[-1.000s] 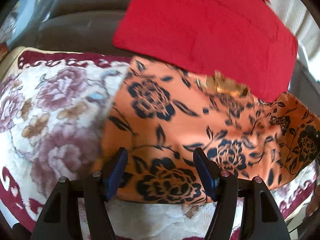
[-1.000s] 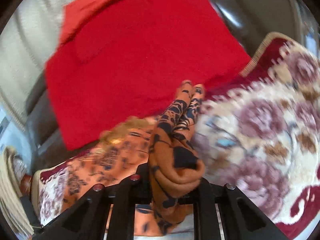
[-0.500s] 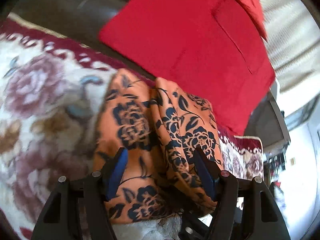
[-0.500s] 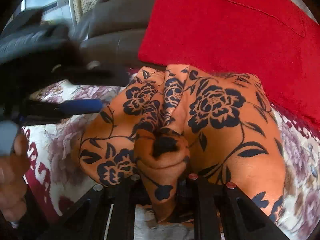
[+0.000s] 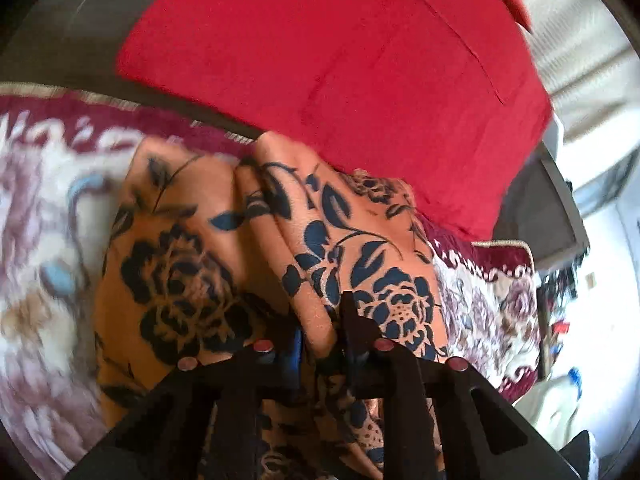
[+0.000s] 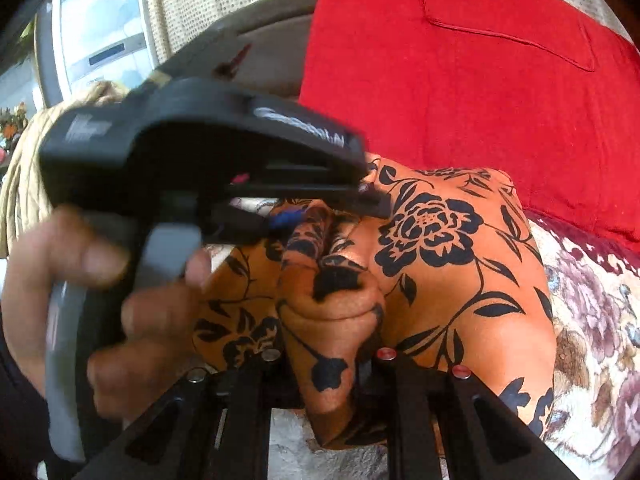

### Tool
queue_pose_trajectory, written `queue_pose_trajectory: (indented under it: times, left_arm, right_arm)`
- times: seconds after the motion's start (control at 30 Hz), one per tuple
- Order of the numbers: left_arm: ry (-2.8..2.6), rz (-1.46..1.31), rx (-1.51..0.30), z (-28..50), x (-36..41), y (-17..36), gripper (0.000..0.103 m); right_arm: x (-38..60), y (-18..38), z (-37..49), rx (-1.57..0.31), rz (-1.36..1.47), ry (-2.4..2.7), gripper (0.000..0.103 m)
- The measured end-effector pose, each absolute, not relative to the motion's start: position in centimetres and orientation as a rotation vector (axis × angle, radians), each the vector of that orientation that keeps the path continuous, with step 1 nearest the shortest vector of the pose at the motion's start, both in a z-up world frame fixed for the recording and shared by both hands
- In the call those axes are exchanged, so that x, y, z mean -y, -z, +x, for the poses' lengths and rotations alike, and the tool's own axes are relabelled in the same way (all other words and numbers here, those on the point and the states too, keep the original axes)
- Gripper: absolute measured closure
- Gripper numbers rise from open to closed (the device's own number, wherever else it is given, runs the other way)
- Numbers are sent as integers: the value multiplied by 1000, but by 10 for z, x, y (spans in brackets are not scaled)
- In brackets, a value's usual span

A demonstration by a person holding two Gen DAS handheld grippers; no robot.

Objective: Fold small clothes

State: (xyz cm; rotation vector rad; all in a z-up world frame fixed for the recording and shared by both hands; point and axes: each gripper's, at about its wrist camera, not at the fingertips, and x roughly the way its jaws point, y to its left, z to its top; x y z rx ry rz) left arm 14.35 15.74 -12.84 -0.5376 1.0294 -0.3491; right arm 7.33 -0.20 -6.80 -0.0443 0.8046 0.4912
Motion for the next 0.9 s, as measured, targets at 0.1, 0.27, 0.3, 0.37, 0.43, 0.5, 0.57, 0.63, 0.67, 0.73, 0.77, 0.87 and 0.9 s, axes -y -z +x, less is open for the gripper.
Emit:
queue_pose_trajectory:
  times: [0.1,0.27,0.3,0.37,0.43,0.5,0.57,0.63,0.67,0.73,0.77,0.87,0.9]
  left_arm:
    - [418,-398,-871,133,-150,89,91]
    - [423,-341,-833,128,-172,89,91]
    - [394,-368,-872,131,-182,105,91]
    - [312,-391,-948,137,-200,135,91]
    - [285,-451,-980,135,-213,156,91]
    - [298,-491,-951,131,-215,149,92]
    - [313,-463,-907,125,-214,130,92]
    - [326,-439,-855,117,-211,108,92]
    - [323,-427,-824,110,-211,99,92]
    - [312,-420,-807,103,-218,96,92]
    - [295,-420,-842,106,-223,106,92]
    - [223,-410,-1026,132,-229,166,91]
    - [232,-439,-1035,133,-232,175,90]
  right_arm:
    - [6,60,71,-771,-17,-481,84]
    - [-9,49,63,-692,-7,-510,38]
    - [-10,52,63,-709,4,-543,21]
    - [-10,63,62,-761,51,-605,14]
    - [-3,71,56,-788,77,-605,14]
    - [8,75,50,-800,109,-601,14]
    - [23,75,44,-805,122,-588,13]
    - [34,73,43,-812,137,-579,13]
    - [42,69,40,-807,151,-575,13]
    - [58,63,36,-783,178,-558,13]
    - [65,61,34,-774,190,-547,13]
    - [86,64,31,-775,235,-527,13]
    - [90,65,33,-783,238,-525,13]
